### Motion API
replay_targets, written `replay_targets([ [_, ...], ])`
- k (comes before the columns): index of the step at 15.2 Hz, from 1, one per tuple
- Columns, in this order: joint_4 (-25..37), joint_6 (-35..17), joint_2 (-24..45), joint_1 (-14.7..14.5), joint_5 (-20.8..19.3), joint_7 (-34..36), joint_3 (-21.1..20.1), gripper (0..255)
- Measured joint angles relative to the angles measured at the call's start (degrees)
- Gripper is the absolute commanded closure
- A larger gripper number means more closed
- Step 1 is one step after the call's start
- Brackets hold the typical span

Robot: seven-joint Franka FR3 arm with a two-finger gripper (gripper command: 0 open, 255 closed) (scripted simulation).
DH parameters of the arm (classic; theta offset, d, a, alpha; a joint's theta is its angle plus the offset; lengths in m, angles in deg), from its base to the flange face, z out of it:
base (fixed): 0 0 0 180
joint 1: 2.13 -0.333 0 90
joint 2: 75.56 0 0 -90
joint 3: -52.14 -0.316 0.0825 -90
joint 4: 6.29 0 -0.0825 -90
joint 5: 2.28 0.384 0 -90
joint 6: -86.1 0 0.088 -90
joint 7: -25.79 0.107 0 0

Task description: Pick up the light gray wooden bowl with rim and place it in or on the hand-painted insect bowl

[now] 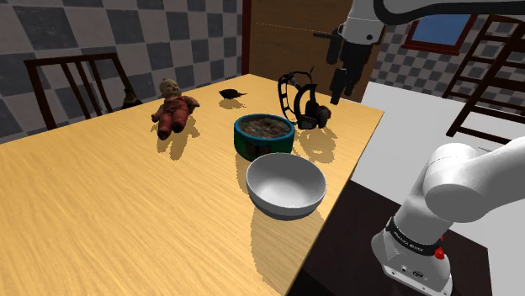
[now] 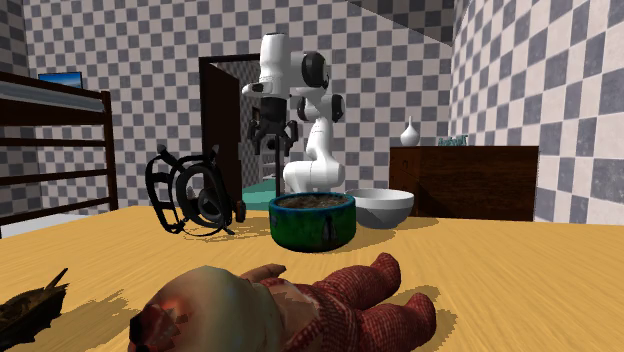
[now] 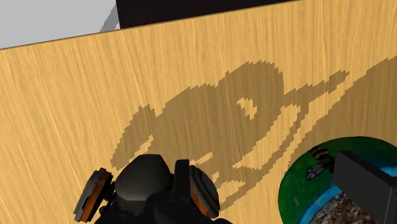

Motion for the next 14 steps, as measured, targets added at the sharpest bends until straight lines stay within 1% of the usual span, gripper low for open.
replay_targets([
  [2, -0.5, -0.2, -0.3, -0.2, 0.4, 0.4, -0.3, 0],
  [4, -2.3, -1.0, -0.9, -1.0, 2.2, 2.3, -1.6, 0],
  [6, -3.6, -2.4, -0.5, -2.1, 4.4, 4.4, -3.1, 0],
  [10, -8.4, -5.3, -2.2, -4.3, 8.9, 8.6, -6.3, 0],
  [12, -9.4, -6.0, -2.5, -5.5, 11.2, 10.5, -7.7, 0],
  [14, -10.6, -8.0, -1.8, -7.0, 13.8, 12.8, -9.7, 0],
])
